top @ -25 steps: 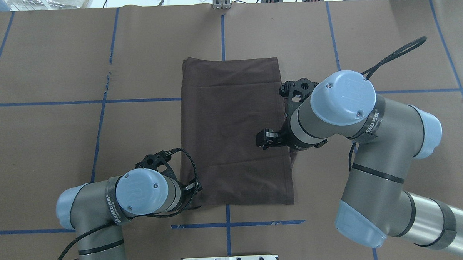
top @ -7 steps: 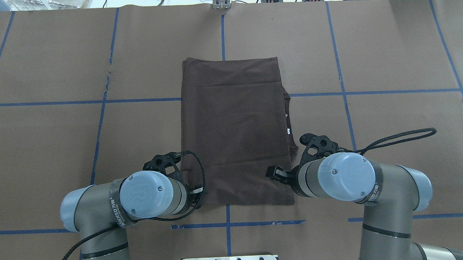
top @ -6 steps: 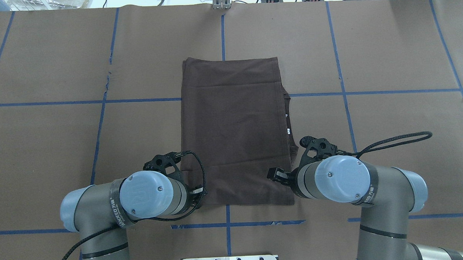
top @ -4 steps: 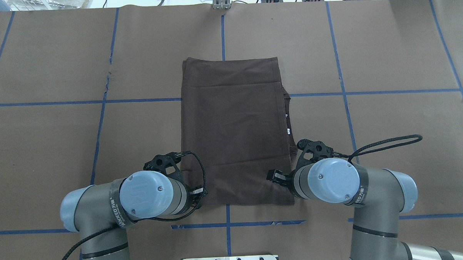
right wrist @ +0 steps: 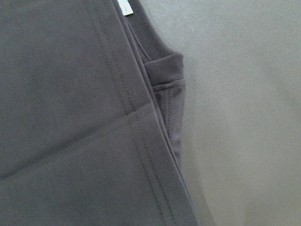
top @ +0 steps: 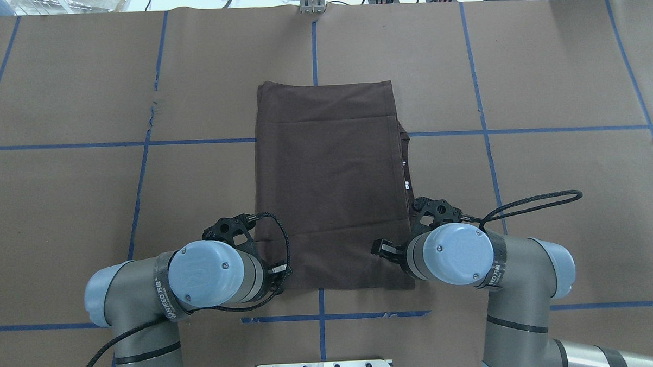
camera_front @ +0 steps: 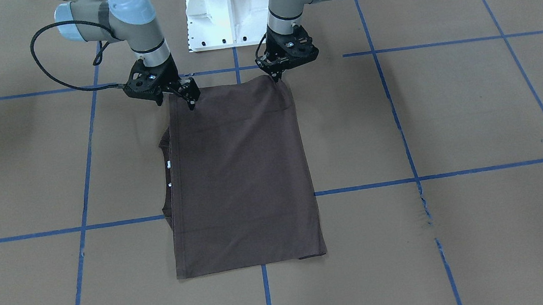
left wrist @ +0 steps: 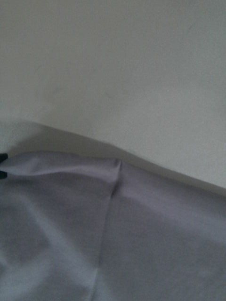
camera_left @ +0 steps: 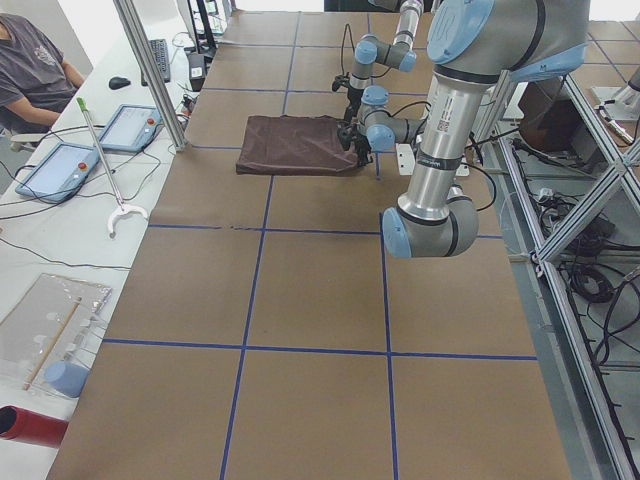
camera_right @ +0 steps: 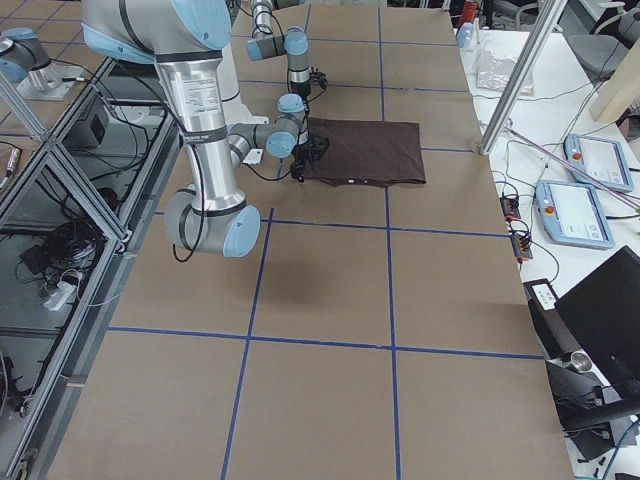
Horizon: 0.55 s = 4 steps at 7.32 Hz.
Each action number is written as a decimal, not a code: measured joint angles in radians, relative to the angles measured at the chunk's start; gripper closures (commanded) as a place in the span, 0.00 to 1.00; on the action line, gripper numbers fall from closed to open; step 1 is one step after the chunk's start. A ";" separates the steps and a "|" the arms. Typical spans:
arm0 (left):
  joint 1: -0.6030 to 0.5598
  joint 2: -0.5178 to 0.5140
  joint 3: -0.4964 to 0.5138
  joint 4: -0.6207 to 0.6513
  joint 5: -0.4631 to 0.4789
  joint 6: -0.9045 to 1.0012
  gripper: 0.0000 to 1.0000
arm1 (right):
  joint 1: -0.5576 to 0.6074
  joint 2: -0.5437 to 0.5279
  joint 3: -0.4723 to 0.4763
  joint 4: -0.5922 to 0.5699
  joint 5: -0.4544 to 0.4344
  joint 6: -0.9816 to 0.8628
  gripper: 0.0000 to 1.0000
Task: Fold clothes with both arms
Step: 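Grasp both near corners with the left and right grippers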
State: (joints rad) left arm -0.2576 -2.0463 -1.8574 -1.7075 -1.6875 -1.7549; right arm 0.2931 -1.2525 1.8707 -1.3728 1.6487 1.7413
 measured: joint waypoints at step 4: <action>0.000 0.001 0.000 0.000 -0.001 0.000 1.00 | 0.000 0.009 -0.004 -0.001 0.003 -0.005 0.54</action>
State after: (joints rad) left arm -0.2577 -2.0455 -1.8576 -1.7073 -1.6885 -1.7549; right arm 0.2930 -1.2431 1.8665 -1.3739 1.6519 1.7368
